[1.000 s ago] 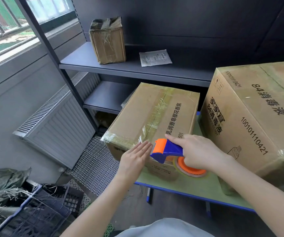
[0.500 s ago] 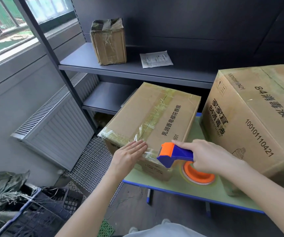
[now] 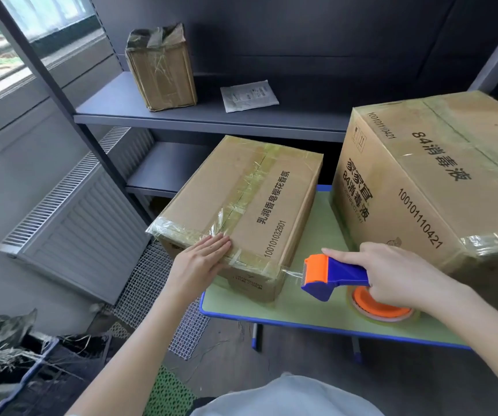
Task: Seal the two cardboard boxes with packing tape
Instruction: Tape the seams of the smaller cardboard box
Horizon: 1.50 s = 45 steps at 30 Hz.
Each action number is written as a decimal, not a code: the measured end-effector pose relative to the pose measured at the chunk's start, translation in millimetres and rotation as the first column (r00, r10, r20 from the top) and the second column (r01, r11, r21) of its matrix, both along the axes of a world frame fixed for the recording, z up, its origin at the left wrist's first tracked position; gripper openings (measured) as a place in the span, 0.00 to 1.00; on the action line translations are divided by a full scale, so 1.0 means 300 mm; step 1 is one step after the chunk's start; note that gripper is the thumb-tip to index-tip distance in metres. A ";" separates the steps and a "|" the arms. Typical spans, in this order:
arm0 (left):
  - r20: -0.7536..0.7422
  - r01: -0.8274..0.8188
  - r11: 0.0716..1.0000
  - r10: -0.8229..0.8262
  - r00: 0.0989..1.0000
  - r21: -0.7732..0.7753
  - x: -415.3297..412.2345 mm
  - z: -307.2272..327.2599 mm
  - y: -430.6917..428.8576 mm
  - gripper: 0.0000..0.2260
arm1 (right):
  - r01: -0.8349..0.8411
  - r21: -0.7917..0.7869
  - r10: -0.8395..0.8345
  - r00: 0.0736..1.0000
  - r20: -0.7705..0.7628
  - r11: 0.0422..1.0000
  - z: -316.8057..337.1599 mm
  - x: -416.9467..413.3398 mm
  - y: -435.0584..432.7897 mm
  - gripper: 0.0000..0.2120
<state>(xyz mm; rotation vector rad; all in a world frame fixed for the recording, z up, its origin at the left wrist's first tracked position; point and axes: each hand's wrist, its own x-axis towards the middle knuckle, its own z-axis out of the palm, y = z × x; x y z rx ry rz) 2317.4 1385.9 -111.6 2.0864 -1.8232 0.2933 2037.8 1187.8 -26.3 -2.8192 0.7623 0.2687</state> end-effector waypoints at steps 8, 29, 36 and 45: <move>0.095 0.103 0.994 -0.105 0.990 0.027 -0.171 -0.002 -0.040 0.30 | -0.003 -0.046 0.000 0.999 -0.050 0.999 -0.032 -0.024 0.012 0.37; 0.021 0.158 0.942 -0.159 0.987 -0.296 -0.270 -0.068 -0.109 0.14 | -0.070 -0.325 0.062 0.997 -0.036 0.943 0.099 -0.032 0.107 0.40; 0.038 0.185 0.934 -0.182 0.983 -0.307 -0.264 -0.067 -0.111 0.10 | 0.015 -0.172 -0.038 0.991 -0.129 0.985 -0.007 -0.031 0.088 0.35; 0.011 0.175 0.947 -0.178 0.984 -0.270 -0.264 -0.047 -0.104 0.11 | -0.052 -0.184 0.014 0.980 -0.199 0.982 -0.072 0.045 0.098 0.35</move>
